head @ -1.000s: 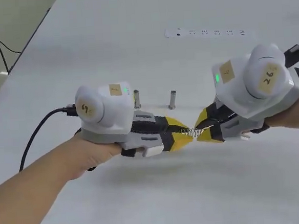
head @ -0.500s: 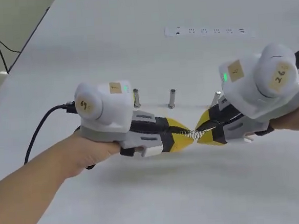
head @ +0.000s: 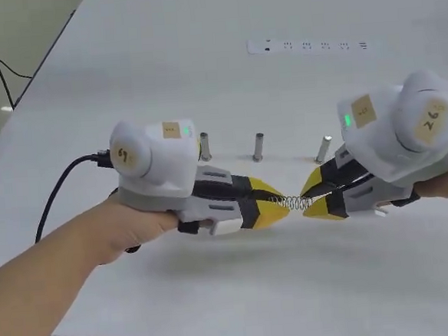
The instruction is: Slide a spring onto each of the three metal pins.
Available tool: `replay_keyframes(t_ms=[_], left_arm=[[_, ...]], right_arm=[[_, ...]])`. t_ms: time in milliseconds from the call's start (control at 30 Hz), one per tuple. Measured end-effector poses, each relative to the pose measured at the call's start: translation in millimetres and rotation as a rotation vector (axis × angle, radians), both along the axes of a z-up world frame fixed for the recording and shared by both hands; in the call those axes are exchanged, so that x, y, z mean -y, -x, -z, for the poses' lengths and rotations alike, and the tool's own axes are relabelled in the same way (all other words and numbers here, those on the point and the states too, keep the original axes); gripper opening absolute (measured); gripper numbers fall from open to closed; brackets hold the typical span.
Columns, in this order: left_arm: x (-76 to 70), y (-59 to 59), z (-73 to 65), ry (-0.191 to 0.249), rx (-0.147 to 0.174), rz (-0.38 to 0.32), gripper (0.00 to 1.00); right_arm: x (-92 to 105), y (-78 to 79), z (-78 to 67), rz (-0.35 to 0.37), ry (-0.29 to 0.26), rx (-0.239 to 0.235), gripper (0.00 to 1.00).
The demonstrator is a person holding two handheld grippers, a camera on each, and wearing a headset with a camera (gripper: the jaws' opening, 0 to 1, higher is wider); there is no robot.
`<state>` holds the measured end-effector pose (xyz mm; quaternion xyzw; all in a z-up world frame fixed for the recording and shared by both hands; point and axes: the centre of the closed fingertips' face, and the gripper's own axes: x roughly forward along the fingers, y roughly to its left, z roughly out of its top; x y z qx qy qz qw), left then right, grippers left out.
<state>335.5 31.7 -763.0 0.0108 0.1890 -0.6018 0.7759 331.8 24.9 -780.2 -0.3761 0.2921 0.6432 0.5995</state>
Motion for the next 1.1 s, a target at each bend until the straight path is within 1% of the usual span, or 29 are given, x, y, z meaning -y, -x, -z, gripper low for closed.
replay_keyframes(t_ms=[67, 133, 200, 233, 400, 467, 567, 667, 700, 800, 900, 1000, 1100], left_arm=[[0.0, 0.4, 0.5, -0.001, -0.002, 0.002, 0.02], [-0.3, 0.6, 1.2, -0.005, -0.001, 0.002, 0.02], [-0.2, 0.8, 1.4, -0.004, -0.004, 0.003, 0.02], [-0.7, 0.4, 1.6, -0.007, 0.001, 0.001, 0.02], [-1.7, -0.5, 0.8, -0.007, 0.005, -0.001, 0.02], [-2.9, -0.9, 2.1, -0.015, 0.011, 0.0, 0.02], [-4.5, -1.0, 4.1, -0.023, 0.014, 0.003, 0.02], [-6.4, -0.7, 6.5, -0.037, 0.02, 0.005, 0.02], [-6.6, -0.5, 6.7, -0.037, 0.02, 0.005, 0.02], [-8.1, -0.6, 6.5, -0.038, 0.022, 0.003, 0.02], [-8.8, -0.3, 6.6, -0.039, 0.024, 0.005, 0.02], [-9.0, -0.1, 6.4, -0.037, 0.023, 0.003, 0.02], [-9.1, -0.4, 5.7, -0.036, 0.024, 0.0, 0.02]], right_arm=[[0.0, 0.5, 0.3, -0.006, 0.001, 0.003, 0.08], [-0.1, 0.5, 0.0, -0.027, -0.001, 0.023, 0.08], [0.0, 1.2, -0.3, -0.039, 0.0, 0.029, 0.07], [-0.3, 0.2, -1.4, -0.054, -0.003, 0.047, 0.07], [-1.1, -0.9, -6.4, -0.067, -0.01, 0.058, 0.07], [-2.1, -2.1, -9.2, -0.079, -0.014, 0.069, 0.07], [-4.3, -2.5, -13.3, -0.087, -0.02, 0.07, 0.07], [-8.0, -2.0, -18.1, -0.096, -0.041, 0.07, 0.07], [-9.4, -1.9, -19.8, -0.092, -0.05, 0.063, 0.07], [-11.2, -1.9, -20.7, -0.097, -0.06, 0.063, 0.07], [-13.4, -1.4, -24.5, -0.087, -0.08, 0.044, 0.07], [-17.0, -0.5, -30.3, -0.076, -0.113, 0.03, 0.06], [-18.3, 0.1, -31.3, -0.071, -0.125, 0.029, 0.06]])
